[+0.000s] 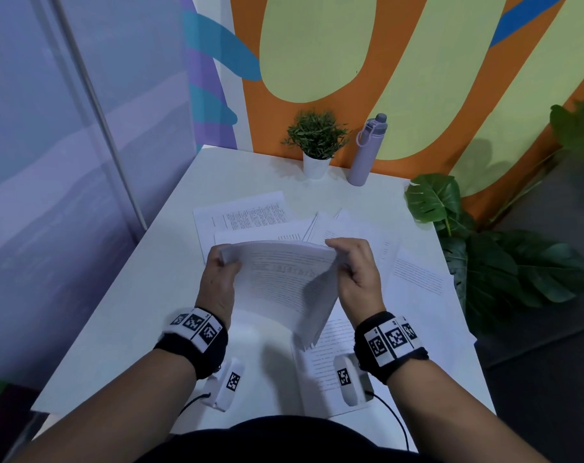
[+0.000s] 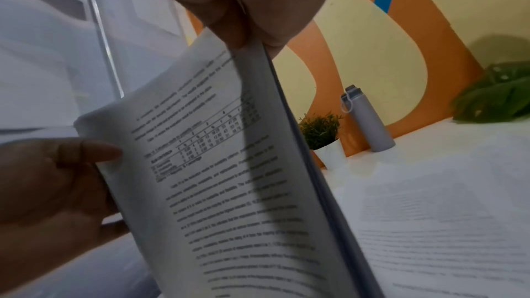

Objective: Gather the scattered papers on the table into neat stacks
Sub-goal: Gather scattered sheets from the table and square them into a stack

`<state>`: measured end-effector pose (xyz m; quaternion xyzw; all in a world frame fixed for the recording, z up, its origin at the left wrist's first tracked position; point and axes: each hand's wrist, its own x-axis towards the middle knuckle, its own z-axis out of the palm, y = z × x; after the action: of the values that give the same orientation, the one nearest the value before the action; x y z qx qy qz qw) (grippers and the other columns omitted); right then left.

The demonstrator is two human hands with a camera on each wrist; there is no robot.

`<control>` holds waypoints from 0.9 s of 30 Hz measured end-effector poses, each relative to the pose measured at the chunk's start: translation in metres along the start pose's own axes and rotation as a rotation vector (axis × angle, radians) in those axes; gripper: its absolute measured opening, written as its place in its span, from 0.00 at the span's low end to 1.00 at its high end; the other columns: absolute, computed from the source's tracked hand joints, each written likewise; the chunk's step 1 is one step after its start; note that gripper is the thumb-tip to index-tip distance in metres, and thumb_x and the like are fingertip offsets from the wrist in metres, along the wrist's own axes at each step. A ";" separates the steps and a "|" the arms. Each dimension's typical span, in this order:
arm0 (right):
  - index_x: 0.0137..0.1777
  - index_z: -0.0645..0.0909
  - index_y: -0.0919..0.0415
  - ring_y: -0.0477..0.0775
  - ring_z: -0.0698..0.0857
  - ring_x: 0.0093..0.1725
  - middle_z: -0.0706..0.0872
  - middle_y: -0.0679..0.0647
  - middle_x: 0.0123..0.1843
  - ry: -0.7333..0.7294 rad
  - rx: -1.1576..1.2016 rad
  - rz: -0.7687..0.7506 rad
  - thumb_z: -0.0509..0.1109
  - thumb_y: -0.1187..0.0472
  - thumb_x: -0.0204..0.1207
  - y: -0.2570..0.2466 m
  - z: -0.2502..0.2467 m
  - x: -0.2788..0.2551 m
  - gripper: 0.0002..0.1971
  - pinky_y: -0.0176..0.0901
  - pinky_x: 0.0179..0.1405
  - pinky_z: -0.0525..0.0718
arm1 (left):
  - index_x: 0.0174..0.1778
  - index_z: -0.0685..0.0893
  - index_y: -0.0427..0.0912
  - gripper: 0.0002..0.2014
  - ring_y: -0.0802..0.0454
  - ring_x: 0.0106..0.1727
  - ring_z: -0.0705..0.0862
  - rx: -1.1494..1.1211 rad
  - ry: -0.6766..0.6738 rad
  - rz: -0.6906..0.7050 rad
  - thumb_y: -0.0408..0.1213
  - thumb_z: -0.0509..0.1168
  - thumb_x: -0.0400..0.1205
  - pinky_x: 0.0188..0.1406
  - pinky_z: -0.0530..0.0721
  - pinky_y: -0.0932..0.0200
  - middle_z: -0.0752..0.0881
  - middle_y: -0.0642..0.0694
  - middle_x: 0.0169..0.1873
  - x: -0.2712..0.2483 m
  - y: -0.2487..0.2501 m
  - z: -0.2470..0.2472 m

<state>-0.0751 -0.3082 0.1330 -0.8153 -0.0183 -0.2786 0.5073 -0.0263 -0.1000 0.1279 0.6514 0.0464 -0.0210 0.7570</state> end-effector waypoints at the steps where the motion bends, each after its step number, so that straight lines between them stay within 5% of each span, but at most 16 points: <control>1: 0.56 0.83 0.60 0.41 0.79 0.59 0.78 0.45 0.53 0.015 0.026 -0.005 0.52 0.84 0.63 0.001 0.001 -0.002 0.29 0.35 0.59 0.77 | 0.41 0.79 0.56 0.11 0.52 0.44 0.79 0.000 0.007 0.017 0.35 0.59 0.71 0.51 0.76 0.52 0.82 0.51 0.41 -0.002 0.001 0.001; 4: 0.52 0.81 0.57 0.51 0.80 0.54 0.78 0.48 0.51 0.034 0.074 -0.054 0.53 0.84 0.64 -0.002 0.004 -0.005 0.27 0.44 0.50 0.80 | 0.50 0.79 0.53 0.09 0.54 0.48 0.81 0.032 0.031 0.068 0.34 0.60 0.79 0.53 0.77 0.56 0.84 0.51 0.47 -0.008 0.002 0.002; 7: 0.57 0.79 0.55 0.53 0.80 0.56 0.79 0.54 0.53 0.041 0.111 -0.033 0.53 0.83 0.63 -0.007 0.005 -0.009 0.29 0.49 0.55 0.81 | 0.47 0.79 0.58 0.12 0.60 0.46 0.83 0.065 0.074 0.122 0.32 0.60 0.81 0.52 0.79 0.59 0.85 0.54 0.46 -0.011 0.002 0.002; 9: 0.61 0.74 0.45 0.48 0.80 0.61 0.80 0.53 0.59 0.054 0.221 0.132 0.56 0.80 0.62 -0.010 0.005 -0.014 0.34 0.44 0.64 0.79 | 0.46 0.79 0.58 0.12 0.61 0.44 0.84 0.069 0.070 0.115 0.32 0.62 0.78 0.49 0.80 0.59 0.85 0.53 0.44 -0.012 -0.002 0.000; 12: 0.61 0.66 0.32 0.46 0.79 0.58 0.78 0.47 0.61 0.046 0.372 0.428 0.58 0.78 0.62 -0.009 0.008 -0.016 0.39 0.42 0.57 0.81 | 0.50 0.78 0.57 0.17 0.45 0.50 0.83 0.065 0.036 0.026 0.33 0.62 0.69 0.53 0.80 0.46 0.84 0.45 0.47 -0.010 -0.013 -0.006; 16: 0.64 0.64 0.43 0.51 0.77 0.53 0.77 0.53 0.54 -0.064 0.359 0.664 0.54 0.83 0.65 -0.001 0.014 -0.018 0.36 0.46 0.48 0.79 | 0.47 0.76 0.60 0.20 0.41 0.54 0.82 0.136 0.008 -0.083 0.32 0.64 0.65 0.54 0.81 0.46 0.84 0.47 0.46 -0.009 -0.029 -0.011; 18: 0.63 0.68 0.45 0.56 0.77 0.54 0.78 0.55 0.54 -0.087 0.360 0.736 0.56 0.79 0.61 0.004 0.018 -0.020 0.35 0.50 0.46 0.78 | 0.47 0.75 0.61 0.20 0.42 0.54 0.82 0.174 0.002 -0.097 0.33 0.65 0.65 0.51 0.79 0.52 0.83 0.48 0.46 -0.009 -0.035 -0.012; 22: 0.56 0.76 0.43 0.57 0.79 0.53 0.82 0.55 0.52 -0.070 0.396 0.812 0.60 0.75 0.54 0.008 0.026 -0.017 0.33 0.49 0.44 0.78 | 0.48 0.74 0.63 0.19 0.44 0.54 0.83 0.227 0.001 -0.120 0.35 0.68 0.68 0.57 0.79 0.49 0.84 0.51 0.48 -0.006 -0.045 -0.014; 24: 0.53 0.78 0.45 0.58 0.81 0.53 0.84 0.55 0.50 -0.057 0.405 0.830 0.64 0.77 0.58 0.010 0.029 -0.017 0.29 0.49 0.46 0.80 | 0.54 0.75 0.61 0.20 0.44 0.56 0.82 0.270 0.007 -0.127 0.33 0.69 0.74 0.60 0.78 0.50 0.84 0.51 0.50 -0.005 -0.050 -0.015; 27: 0.57 0.80 0.55 0.62 0.84 0.53 0.87 0.57 0.50 -0.055 0.373 0.851 0.68 0.73 0.61 0.015 0.031 -0.016 0.24 0.51 0.48 0.83 | 0.69 0.75 0.46 0.20 0.42 0.59 0.82 0.315 0.031 -0.134 0.33 0.65 0.80 0.61 0.78 0.51 0.84 0.45 0.56 -0.004 -0.054 -0.015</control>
<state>-0.0699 -0.2851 0.1031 -0.6523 0.2544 -0.0158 0.7138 -0.0360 -0.0939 0.0732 0.7576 0.0978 -0.0685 0.6417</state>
